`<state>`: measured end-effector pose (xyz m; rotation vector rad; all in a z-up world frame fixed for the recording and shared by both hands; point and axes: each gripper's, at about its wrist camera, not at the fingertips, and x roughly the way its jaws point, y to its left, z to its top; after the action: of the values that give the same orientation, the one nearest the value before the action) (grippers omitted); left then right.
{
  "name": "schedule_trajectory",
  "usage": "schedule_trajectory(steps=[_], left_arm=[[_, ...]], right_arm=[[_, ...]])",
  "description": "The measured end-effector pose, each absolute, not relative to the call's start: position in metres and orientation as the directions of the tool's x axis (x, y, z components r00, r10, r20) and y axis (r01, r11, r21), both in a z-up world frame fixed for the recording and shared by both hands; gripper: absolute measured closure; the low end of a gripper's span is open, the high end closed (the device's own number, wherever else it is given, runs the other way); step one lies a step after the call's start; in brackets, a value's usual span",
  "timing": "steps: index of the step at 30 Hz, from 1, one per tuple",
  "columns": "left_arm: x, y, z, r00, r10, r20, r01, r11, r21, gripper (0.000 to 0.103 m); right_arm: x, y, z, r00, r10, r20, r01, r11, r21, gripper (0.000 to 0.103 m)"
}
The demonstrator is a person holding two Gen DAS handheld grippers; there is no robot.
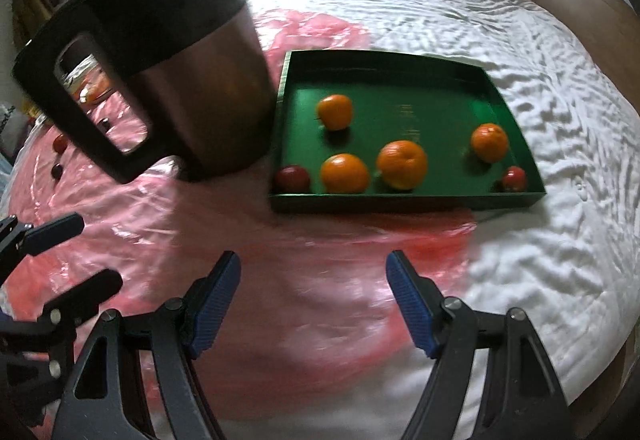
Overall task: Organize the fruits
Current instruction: 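Withdraw both open tools from the green tray back over the fruit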
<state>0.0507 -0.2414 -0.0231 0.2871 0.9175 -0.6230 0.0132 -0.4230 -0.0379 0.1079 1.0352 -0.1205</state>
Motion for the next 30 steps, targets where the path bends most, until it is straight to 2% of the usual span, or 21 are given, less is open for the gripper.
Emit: schedule_trajectory(steps=[19, 30], left_arm=[[0.08, -0.134, -0.031, 0.518, -0.243, -0.82, 0.395, 0.918, -0.023, 0.048], [0.093, -0.084, -0.034, 0.528, -0.197, -0.826, 0.293, 0.955, -0.041, 0.047]], right_arm=[[0.031, -0.321, -0.047, 0.468, 0.116, -0.876, -0.05, 0.993, 0.104, 0.0], [0.049, -0.251, -0.048, 0.427, 0.223, -0.876, -0.234, 0.963, 0.131, 0.0]])
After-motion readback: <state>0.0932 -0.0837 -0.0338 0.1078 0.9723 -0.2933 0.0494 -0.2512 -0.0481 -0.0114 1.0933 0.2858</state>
